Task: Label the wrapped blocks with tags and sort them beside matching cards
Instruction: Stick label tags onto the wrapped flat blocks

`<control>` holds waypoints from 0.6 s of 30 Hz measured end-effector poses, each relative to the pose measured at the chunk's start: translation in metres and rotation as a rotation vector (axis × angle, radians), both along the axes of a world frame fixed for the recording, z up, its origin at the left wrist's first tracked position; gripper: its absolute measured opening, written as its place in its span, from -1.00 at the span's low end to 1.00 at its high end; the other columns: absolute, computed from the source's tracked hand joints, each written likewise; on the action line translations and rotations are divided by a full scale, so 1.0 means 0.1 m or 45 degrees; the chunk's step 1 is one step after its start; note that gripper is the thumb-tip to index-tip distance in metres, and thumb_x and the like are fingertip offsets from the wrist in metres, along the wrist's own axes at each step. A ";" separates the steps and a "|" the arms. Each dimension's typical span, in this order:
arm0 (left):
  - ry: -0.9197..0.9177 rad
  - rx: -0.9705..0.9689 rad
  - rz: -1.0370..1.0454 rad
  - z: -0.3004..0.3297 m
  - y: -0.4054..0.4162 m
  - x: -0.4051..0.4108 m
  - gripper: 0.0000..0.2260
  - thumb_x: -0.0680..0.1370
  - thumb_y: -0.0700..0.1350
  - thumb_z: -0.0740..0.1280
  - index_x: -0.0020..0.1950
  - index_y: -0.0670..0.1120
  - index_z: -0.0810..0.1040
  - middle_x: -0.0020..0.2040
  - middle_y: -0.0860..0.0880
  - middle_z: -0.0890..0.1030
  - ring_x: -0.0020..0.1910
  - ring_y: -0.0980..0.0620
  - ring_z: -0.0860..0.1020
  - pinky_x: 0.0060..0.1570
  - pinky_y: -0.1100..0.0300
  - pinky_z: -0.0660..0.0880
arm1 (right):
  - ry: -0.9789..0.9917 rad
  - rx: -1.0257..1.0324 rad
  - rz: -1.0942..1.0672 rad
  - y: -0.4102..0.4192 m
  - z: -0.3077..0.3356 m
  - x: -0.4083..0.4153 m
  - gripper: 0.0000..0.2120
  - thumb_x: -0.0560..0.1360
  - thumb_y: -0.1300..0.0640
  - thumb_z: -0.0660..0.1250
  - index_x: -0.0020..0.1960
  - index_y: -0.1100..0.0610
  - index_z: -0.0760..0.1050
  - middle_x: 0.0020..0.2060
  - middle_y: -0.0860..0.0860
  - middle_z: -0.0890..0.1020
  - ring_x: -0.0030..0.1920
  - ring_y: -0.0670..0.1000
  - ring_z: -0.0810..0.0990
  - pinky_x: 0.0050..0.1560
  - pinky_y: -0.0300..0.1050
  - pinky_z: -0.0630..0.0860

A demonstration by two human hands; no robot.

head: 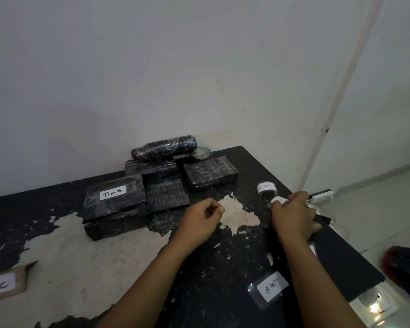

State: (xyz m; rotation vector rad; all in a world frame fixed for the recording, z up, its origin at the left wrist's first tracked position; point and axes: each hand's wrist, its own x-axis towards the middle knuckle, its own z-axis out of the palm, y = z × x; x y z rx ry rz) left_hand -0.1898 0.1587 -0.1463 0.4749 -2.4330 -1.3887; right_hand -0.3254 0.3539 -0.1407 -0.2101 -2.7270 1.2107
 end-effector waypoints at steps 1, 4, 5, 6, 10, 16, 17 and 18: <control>-0.005 -0.116 0.041 -0.01 -0.04 0.00 -0.86 0.70 0.10 0.37 0.02 0.12 0.68 -0.10 0.16 0.63 -0.02 0.17 0.54 -0.03 0.19 0.46 | 0.024 -0.025 0.004 -0.01 0.00 0.01 -0.74 0.61 0.05 0.39 0.18 0.02 0.35 0.02 0.09 0.53 0.32 0.29 0.50 0.40 0.30 0.27; -0.087 -0.450 0.149 -0.01 -0.20 0.01 -0.85 0.69 0.16 0.35 0.12 0.14 0.65 0.09 0.14 0.54 0.26 0.01 0.38 0.24 0.05 0.44 | 0.119 -0.086 0.031 -0.06 0.02 0.04 -0.74 0.58 0.09 0.41 0.17 -0.03 0.36 0.05 0.10 0.56 0.19 0.24 0.52 0.38 0.24 0.28; -0.120 -0.501 0.188 -0.01 -0.26 0.01 -0.82 0.68 0.18 0.34 0.17 0.14 0.62 0.17 0.11 0.51 0.31 -0.01 0.35 0.31 0.01 0.44 | 0.155 -0.086 0.051 -0.09 0.03 0.06 -0.74 0.57 0.09 0.41 0.16 -0.03 0.37 0.06 0.10 0.57 0.18 0.22 0.52 0.37 0.23 0.28; -0.148 -0.558 0.234 0.00 -0.31 0.02 -0.77 0.67 0.20 0.34 0.25 0.14 0.59 0.25 0.08 0.48 0.36 -0.03 0.33 0.37 -0.02 0.43 | 0.194 -0.081 0.078 -0.12 0.04 0.09 -0.75 0.58 0.09 0.41 0.15 -0.03 0.37 0.05 0.08 0.56 0.18 0.21 0.51 0.36 0.22 0.28; -0.351 -0.764 0.359 -0.02 -0.53 0.02 -0.45 0.66 0.23 0.33 0.57 0.01 0.36 0.54 -0.12 0.32 0.55 -0.19 0.24 0.50 -0.12 0.36 | 0.261 -0.128 0.240 -0.24 0.07 0.19 -0.73 0.59 0.03 0.43 0.17 -0.08 0.36 0.09 0.08 0.60 0.18 0.17 0.52 0.18 0.05 0.24; -0.557 -1.005 0.319 -0.03 -0.67 0.10 -0.36 0.69 0.32 0.21 0.67 -0.01 0.27 0.57 -0.16 0.33 0.54 -0.23 0.31 0.47 -0.11 0.37 | 0.289 -0.480 0.555 -0.39 0.24 0.44 -0.71 0.58 0.11 0.50 0.16 -0.12 0.44 -0.05 -0.06 0.60 -0.07 -0.05 0.61 -0.07 -0.08 0.59; -0.551 -1.034 0.313 -0.02 -0.66 0.11 -0.37 0.69 0.34 0.21 0.65 0.01 0.29 0.56 -0.15 0.34 0.52 -0.22 0.31 0.45 -0.11 0.38 | 0.279 -0.522 0.581 -0.40 0.27 0.49 -0.71 0.58 0.13 0.50 0.17 -0.10 0.46 -0.07 -0.07 0.60 -0.10 -0.08 0.61 -0.10 -0.15 0.56; -0.552 -1.043 0.298 -0.01 -0.66 0.13 -0.37 0.67 0.37 0.21 0.63 0.03 0.31 0.55 -0.14 0.33 0.51 -0.22 0.31 0.44 -0.12 0.39 | 0.269 -0.559 0.599 -0.42 0.28 0.52 -0.70 0.58 0.16 0.50 0.18 -0.09 0.47 -0.08 -0.08 0.60 -0.11 -0.11 0.60 -0.10 -0.18 0.54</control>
